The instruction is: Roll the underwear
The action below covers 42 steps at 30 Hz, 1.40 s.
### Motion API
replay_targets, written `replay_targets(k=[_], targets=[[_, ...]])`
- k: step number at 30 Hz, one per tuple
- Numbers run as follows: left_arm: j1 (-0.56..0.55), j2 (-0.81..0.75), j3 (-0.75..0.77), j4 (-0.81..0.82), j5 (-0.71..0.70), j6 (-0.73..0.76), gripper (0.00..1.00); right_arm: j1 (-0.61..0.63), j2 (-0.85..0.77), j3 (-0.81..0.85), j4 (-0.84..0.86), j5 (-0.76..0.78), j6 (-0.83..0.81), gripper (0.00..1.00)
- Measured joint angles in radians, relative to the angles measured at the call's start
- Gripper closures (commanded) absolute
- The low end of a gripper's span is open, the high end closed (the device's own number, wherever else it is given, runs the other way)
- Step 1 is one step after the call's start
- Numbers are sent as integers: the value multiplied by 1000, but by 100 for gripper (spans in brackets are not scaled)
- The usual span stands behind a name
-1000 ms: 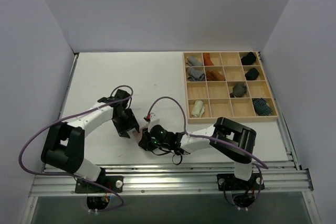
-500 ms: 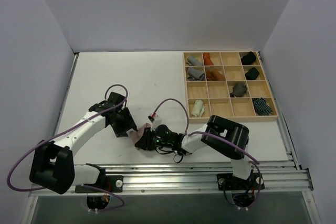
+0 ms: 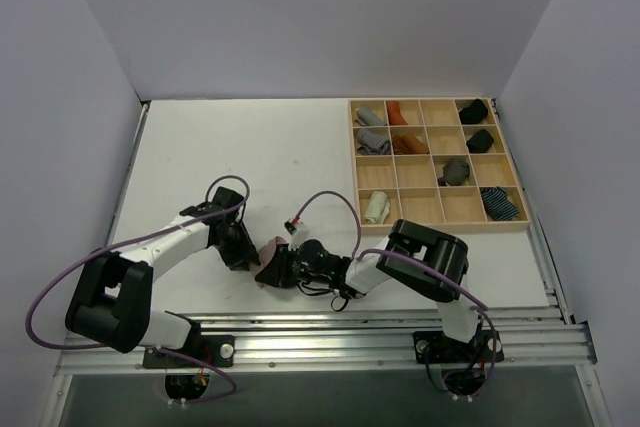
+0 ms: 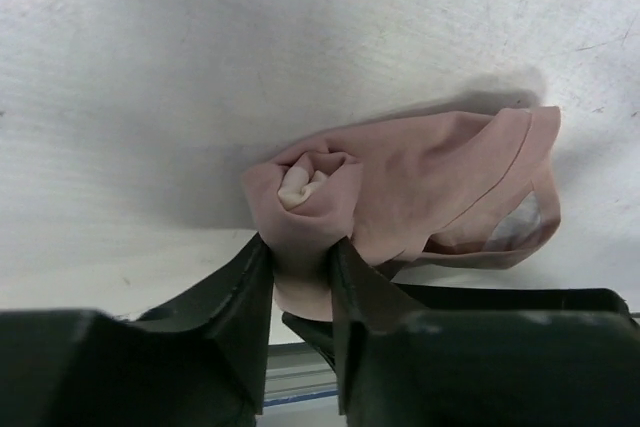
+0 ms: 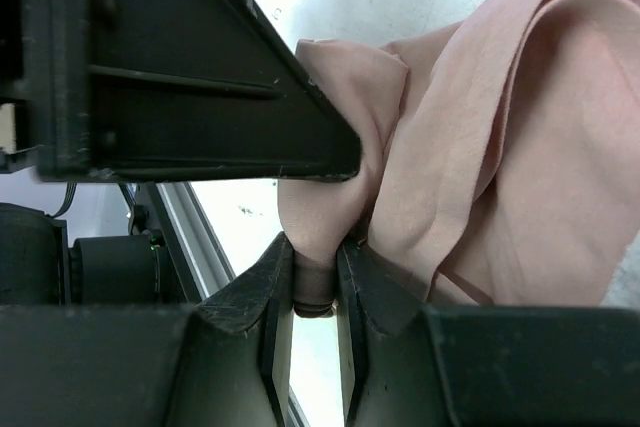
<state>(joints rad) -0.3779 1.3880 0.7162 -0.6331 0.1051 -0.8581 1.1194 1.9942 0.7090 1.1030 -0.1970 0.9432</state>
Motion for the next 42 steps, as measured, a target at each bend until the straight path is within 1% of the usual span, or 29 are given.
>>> replay_targets(k=[1, 2, 3, 5, 6, 7, 9, 13, 16, 19, 22, 27, 35, 42], targets=[[0, 13, 0, 14, 10, -3, 76, 0, -2, 3, -6, 0, 0, 95], [0, 24, 0, 24, 20, 0, 80, 0, -6, 6, -21, 0, 0, 91], [0, 29, 2, 25, 27, 1, 86, 0, -13, 12, -44, 3, 0, 81], [3, 35, 5, 25, 43, 3, 90, 2, -37, 29, -116, 11, -3, 74], [3, 38, 5, 29, 54, 6, 91, 3, -54, 42, -173, 19, -8, 67], [3, 42, 6, 32, 61, 6, 94, 7, -73, 64, -241, 32, -16, 64], [3, 50, 12, 29, 66, 6, 96, 27, -105, 124, -395, 81, -47, 58], [3, 69, 28, 16, 72, 9, 98, 105, -113, 305, -756, 241, -117, 53], [4, 89, 46, -1, 75, 14, 98, 148, -107, 400, -956, 330, -164, 52], [5, 111, 68, -21, 80, 25, 98, 177, -79, 472, -1099, 404, -206, 51], [5, 123, 79, -32, 84, 31, 98, 187, -62, 505, -1201, 473, -241, 51], [5, 139, 93, -48, 85, 33, 98, 205, -62, 511, -1267, 541, -325, 51], [4, 175, 134, -92, 82, 40, 98, 231, -62, 551, -1254, 549, -451, 51], [4, 178, 137, -96, 82, 41, 98, 236, -62, 592, -1210, 548, -496, 50]])
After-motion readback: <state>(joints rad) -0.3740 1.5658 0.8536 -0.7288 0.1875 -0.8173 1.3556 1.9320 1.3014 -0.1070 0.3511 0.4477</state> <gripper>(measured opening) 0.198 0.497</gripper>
